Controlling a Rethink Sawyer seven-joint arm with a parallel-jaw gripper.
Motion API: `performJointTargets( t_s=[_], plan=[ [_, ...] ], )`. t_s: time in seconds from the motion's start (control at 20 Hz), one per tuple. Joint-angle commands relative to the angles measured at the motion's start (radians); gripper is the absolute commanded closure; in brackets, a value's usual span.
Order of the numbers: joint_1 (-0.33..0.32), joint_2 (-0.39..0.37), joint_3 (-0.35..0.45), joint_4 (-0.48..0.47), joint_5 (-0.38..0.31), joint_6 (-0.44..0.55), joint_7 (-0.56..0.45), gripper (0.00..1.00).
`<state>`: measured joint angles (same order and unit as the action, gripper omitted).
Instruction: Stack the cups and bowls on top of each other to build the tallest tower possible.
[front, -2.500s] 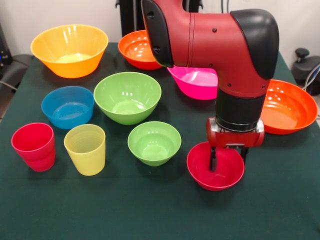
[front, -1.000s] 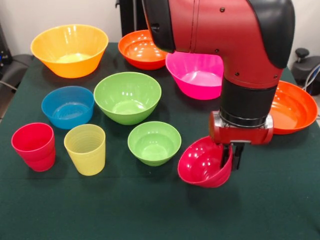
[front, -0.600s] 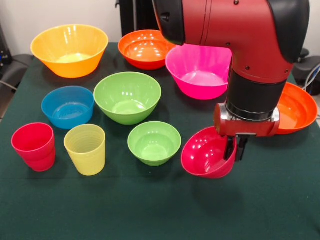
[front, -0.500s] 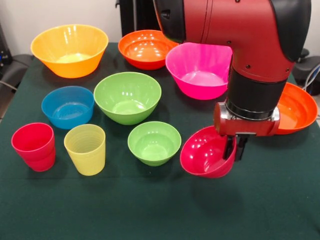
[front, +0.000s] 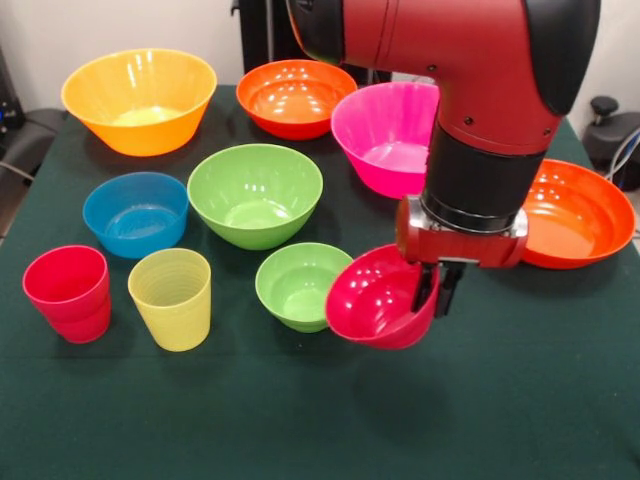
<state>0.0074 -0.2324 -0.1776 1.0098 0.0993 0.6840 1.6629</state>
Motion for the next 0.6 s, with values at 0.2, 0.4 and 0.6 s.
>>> performJointTargets(
  t_s=[0.2, 0.4, 0.6],
  plan=[
    [0.016, 0.028, -0.005, -0.018, -0.02, 0.178, 0.138, 1.0],
    [0.021, 0.027, -0.02, -0.011, -0.021, 0.195, 0.145, 1.0],
    [0.034, 0.036, -0.055, 0.001, -0.036, 0.204, 0.156, 1.0]
  ],
)
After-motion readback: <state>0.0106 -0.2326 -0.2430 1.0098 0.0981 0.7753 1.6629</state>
